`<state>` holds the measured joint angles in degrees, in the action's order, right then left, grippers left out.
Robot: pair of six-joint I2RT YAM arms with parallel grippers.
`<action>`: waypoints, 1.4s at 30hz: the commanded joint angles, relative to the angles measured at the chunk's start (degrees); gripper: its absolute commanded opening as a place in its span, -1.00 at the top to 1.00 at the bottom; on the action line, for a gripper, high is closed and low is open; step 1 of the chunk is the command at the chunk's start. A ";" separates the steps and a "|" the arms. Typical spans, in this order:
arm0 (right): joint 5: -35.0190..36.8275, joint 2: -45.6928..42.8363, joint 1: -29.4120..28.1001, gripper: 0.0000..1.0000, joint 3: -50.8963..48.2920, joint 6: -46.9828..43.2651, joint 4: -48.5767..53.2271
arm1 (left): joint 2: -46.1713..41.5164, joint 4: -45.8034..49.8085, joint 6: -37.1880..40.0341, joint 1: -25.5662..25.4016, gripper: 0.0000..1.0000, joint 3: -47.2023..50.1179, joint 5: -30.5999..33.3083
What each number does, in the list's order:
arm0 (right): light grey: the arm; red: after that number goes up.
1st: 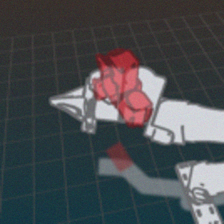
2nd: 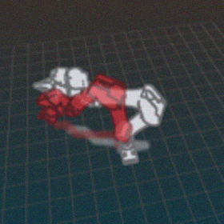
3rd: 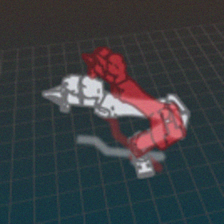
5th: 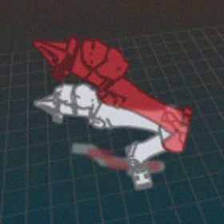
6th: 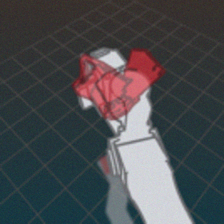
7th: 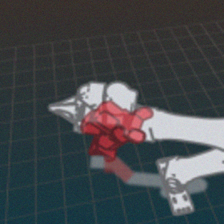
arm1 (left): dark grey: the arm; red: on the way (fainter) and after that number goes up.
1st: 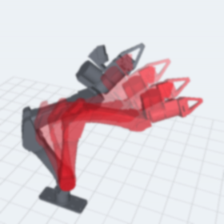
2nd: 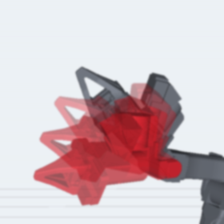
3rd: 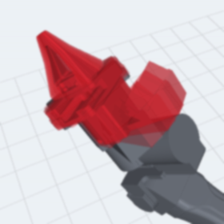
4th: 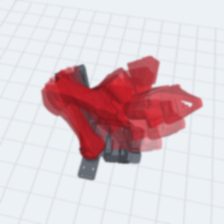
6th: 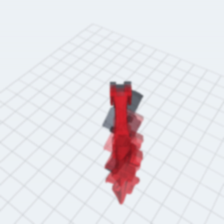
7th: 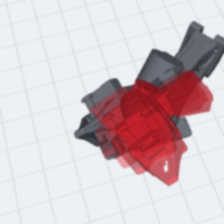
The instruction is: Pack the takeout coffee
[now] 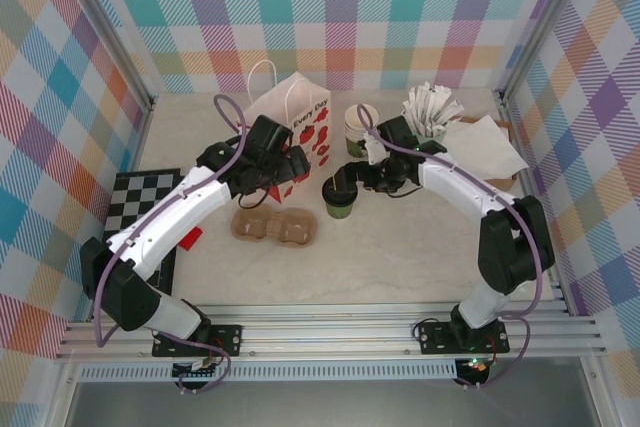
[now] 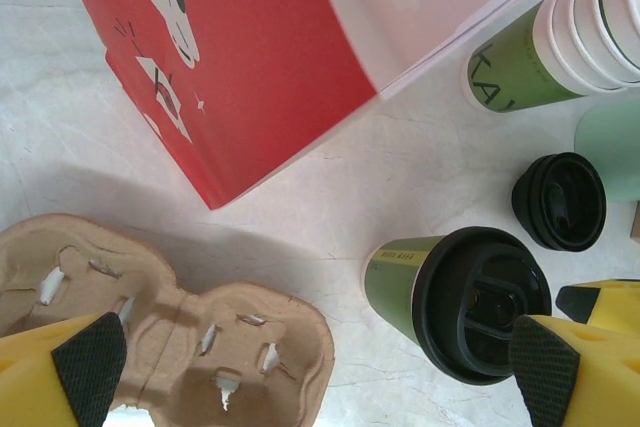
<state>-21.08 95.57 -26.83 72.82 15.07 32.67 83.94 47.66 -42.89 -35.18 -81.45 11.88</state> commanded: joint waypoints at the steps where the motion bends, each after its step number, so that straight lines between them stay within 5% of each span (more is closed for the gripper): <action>1: 2.54 2.50 -1.63 -1.00 4.23 -5.49 3.79 | 1.40 0.58 -1.36 0.59 -1.00 0.38 -0.29; 22: 8.61 9.64 -5.77 -1.00 11.92 -6.85 10.07 | 3.86 2.00 -2.65 0.99 -1.00 1.35 -0.19; 42: 5.32 10.72 -5.78 -0.93 9.45 -4.52 7.91 | 5.25 1.91 -2.63 1.08 -1.00 1.63 -0.95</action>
<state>-14.35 104.71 -32.32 82.91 10.07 40.60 87.81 48.03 -45.41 -34.72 -80.36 11.60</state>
